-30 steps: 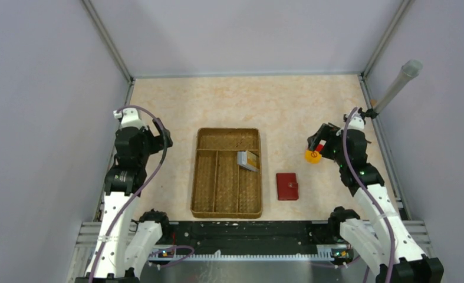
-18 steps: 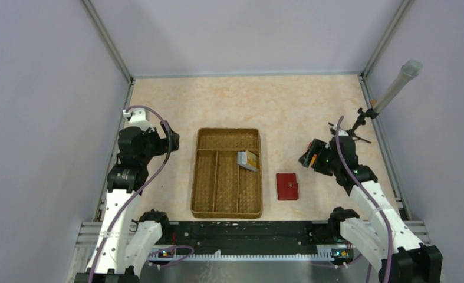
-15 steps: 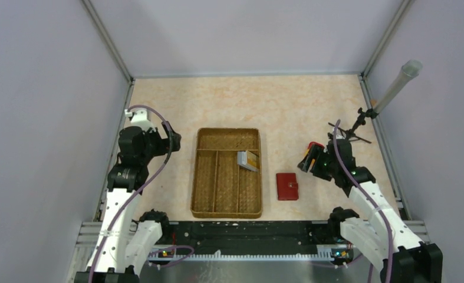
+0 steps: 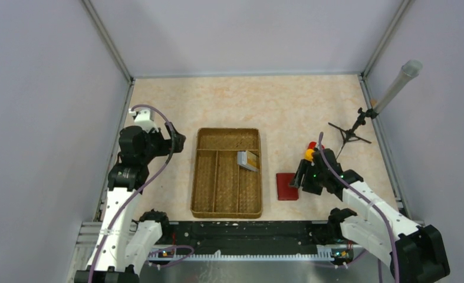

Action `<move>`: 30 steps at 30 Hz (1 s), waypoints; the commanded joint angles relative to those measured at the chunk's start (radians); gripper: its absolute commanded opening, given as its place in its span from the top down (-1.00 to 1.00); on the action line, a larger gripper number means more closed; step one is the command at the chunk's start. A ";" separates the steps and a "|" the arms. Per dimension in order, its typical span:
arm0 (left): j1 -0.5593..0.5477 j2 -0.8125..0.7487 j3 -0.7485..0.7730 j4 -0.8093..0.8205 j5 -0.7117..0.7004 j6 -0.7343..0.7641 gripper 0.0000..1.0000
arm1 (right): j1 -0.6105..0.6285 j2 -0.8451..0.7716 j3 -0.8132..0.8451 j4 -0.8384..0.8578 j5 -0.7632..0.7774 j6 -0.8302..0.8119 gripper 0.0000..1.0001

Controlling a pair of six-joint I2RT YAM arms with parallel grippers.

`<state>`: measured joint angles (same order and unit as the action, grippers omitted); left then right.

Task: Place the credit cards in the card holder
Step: Pick up the card holder from the center of the board.

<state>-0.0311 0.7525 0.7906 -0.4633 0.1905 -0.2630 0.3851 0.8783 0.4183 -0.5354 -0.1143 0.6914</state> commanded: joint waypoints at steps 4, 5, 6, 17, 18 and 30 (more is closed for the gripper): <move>-0.003 0.016 -0.010 0.077 0.133 0.001 -0.97 | 0.049 -0.005 -0.055 0.073 -0.059 0.061 -0.09; -0.007 0.017 -0.010 0.080 0.147 -0.001 -0.97 | 0.050 -0.008 -0.065 0.091 -0.072 0.065 -0.07; -0.010 0.018 -0.009 0.082 0.162 -0.002 -0.97 | 0.050 -0.013 -0.079 0.114 -0.088 0.073 -0.04; -0.170 0.014 -0.070 0.176 0.266 -0.169 -0.97 | 0.051 -0.110 -0.216 0.370 -0.154 0.158 1.00; -0.202 0.012 -0.076 0.191 0.261 -0.196 -0.98 | 0.051 -0.124 -0.230 0.407 -0.165 0.165 1.00; -0.472 -0.009 -0.207 0.600 0.296 -0.548 -0.97 | 0.051 -0.460 -0.202 0.631 -0.153 0.149 1.00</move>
<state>-0.4580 0.7380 0.5926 -0.0669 0.4629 -0.7017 0.4255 0.5091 0.1574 -0.0357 -0.2890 0.8577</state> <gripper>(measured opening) 0.986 0.008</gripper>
